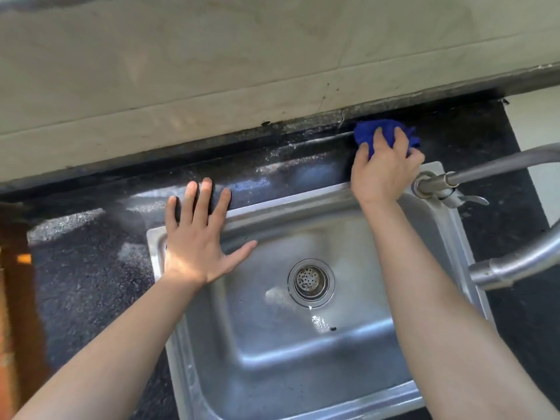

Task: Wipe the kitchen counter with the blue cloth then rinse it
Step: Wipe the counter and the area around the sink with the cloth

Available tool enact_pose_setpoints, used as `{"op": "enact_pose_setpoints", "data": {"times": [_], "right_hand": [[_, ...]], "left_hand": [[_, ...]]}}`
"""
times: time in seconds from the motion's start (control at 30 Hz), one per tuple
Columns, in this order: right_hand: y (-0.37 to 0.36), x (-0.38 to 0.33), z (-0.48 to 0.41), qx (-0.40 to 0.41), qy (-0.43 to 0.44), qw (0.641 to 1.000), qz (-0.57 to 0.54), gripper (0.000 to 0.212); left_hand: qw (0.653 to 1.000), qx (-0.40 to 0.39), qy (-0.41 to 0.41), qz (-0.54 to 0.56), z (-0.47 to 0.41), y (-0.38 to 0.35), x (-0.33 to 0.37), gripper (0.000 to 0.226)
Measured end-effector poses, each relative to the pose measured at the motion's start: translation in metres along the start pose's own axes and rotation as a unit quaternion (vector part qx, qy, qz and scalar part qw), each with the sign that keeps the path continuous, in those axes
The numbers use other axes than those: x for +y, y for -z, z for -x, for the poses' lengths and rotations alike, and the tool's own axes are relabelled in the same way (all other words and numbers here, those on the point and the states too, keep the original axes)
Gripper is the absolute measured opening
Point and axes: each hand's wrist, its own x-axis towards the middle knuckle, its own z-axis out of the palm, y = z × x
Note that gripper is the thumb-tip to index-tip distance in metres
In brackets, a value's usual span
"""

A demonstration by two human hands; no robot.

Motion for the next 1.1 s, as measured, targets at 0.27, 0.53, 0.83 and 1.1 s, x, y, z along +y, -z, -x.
{"op": "enact_pose_setpoints", "data": {"times": [0.27,0.53,0.83,1.1], "right_hand": [[-0.005,-0.065,0.086,-0.054,0.271,0.961,-0.017,0.035],[0.015,0.022,0.005,-0.018,0.132,0.991,0.021,0.051],[-0.014,-0.074,0.091,-0.029,0.228,0.973,-0.038,0.036],[0.019,0.004,0.02,-0.005,0.181,0.984,0.005,0.044]], "left_hand": [[1.0,0.006,0.003,0.006,0.006,-0.001,-0.001,0.102],[1.0,0.013,0.001,0.006,0.001,0.001,0.002,0.102],[1.0,0.025,-0.001,0.016,0.003,-0.004,-0.002,0.103],[1.0,0.009,-0.001,0.016,0.002,0.001,0.003,0.101]]}}
